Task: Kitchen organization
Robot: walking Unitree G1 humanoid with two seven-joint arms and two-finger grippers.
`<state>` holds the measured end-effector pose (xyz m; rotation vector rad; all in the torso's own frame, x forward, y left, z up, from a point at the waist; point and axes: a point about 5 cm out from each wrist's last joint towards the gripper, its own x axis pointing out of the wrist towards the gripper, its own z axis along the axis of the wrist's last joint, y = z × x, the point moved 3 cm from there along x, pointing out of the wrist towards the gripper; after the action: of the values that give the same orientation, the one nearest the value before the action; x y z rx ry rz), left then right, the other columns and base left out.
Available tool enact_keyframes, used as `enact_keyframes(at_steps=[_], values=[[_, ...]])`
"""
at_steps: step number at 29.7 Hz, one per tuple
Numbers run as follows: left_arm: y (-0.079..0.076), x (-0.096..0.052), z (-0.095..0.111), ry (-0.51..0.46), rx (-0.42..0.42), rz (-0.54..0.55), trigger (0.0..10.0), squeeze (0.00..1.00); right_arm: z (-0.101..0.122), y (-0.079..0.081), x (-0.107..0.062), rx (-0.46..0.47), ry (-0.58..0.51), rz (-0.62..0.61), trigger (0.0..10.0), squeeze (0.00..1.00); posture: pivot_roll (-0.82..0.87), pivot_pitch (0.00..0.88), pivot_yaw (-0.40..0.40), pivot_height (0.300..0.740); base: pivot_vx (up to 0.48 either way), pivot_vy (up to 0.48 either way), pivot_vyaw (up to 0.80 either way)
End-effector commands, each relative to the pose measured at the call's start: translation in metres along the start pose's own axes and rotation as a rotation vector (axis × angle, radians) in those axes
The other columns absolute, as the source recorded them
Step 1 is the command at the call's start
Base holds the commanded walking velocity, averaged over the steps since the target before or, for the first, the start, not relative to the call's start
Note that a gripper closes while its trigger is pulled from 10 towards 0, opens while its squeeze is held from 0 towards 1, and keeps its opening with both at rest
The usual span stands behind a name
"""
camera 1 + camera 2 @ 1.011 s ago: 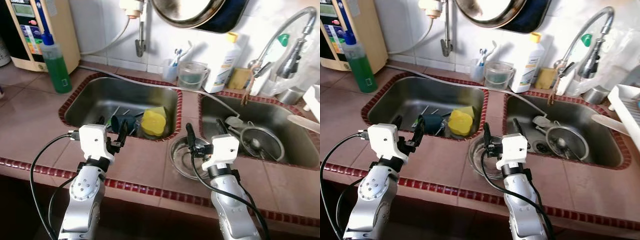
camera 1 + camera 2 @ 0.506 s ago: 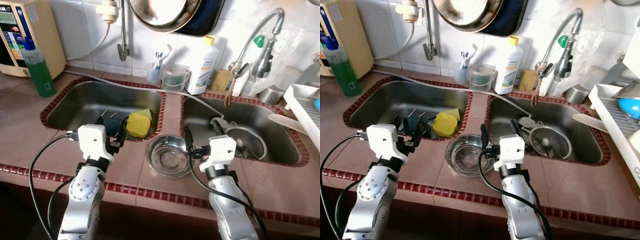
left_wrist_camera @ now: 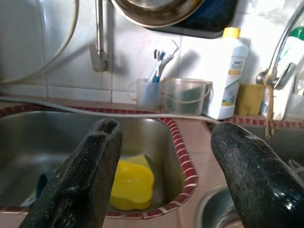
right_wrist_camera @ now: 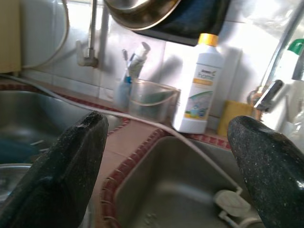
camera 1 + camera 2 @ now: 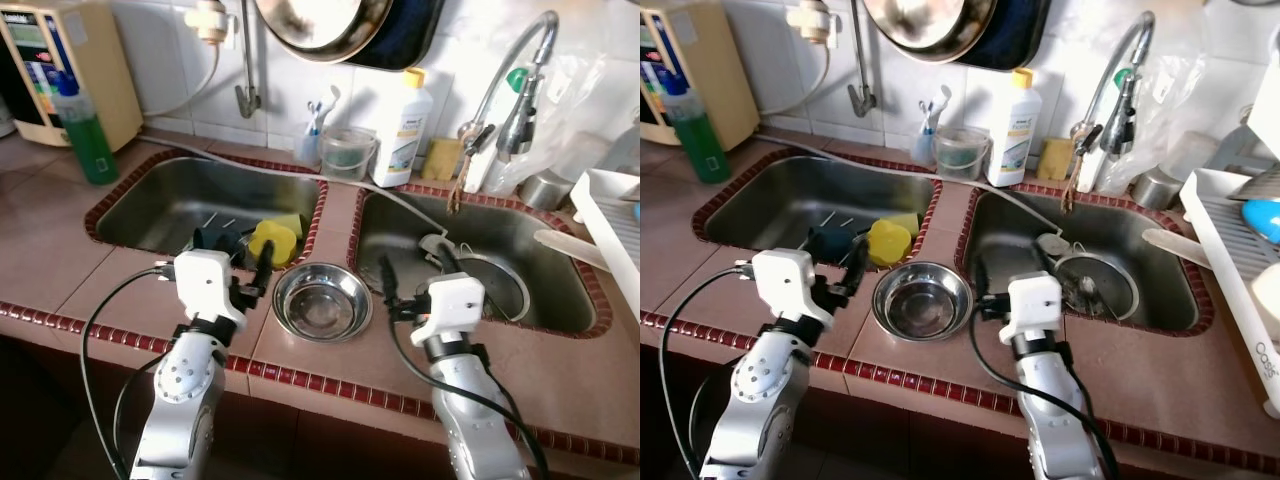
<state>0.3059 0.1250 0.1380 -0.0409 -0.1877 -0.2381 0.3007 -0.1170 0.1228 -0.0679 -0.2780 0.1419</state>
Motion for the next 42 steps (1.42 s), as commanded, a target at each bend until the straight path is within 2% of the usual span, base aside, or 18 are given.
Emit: enact_keyframes(at_steps=[1,5,12,20,24,26,31,42], values=[[-0.004,-0.001,0.003,-0.008,0.014,-0.034,10.0,0.00,0.004,0.001,0.002,0.007,-0.010,0.004,10.0,0.00,-0.11,0.000,-0.070,0.740,0.000,0.000,0.00],[-0.009,-0.003,0.005,-0.013,0.048,-0.094,10.0,0.00,0.004,-0.001,0.000,0.009,-0.006,0.010,10.0,0.00,-0.11,0.006,-0.066,0.740,0.000,0.000,0.00],[-0.010,-0.010,0.001,0.009,0.092,-0.160,10.0,0.00,0.002,-0.006,-0.008,-0.016,0.006,0.040,10.0,0.00,-0.12,0.014,-0.061,0.740,0.000,0.000,0.00],[0.002,-0.016,0.003,0.019,0.141,-0.184,10.0,0.00,0.000,-0.013,-0.019,-0.026,0.025,0.038,10.0,0.00,-0.13,0.022,-0.056,0.740,0.000,0.000,0.00],[0.002,-0.021,0.003,0.020,0.155,-0.225,10.0,0.00,0.000,-0.013,-0.025,-0.026,0.037,0.053,10.0,0.00,-0.12,0.024,-0.055,0.740,0.000,0.000,0.00],[-0.002,-0.025,0.004,0.012,0.189,-0.280,10.0,0.00,0.000,-0.014,-0.027,-0.029,0.040,0.064,10.0,0.00,-0.12,0.026,-0.057,0.740,0.000,0.000,0.00],[-0.008,-0.033,0.004,0.015,0.211,-0.363,10.0,0.00,0.000,-0.017,-0.028,-0.034,0.044,0.065,10.0,0.00,-0.12,0.027,-0.054,0.740,0.000,0.000,0.00],[-0.033,-0.058,-0.003,0.040,0.179,-0.516,10.0,0.00,0.001,-0.017,-0.031,-0.032,0.049,0.055,10.0,0.00,-0.13,0.027,-0.039,0.740,0.000,0.000,0.00]])
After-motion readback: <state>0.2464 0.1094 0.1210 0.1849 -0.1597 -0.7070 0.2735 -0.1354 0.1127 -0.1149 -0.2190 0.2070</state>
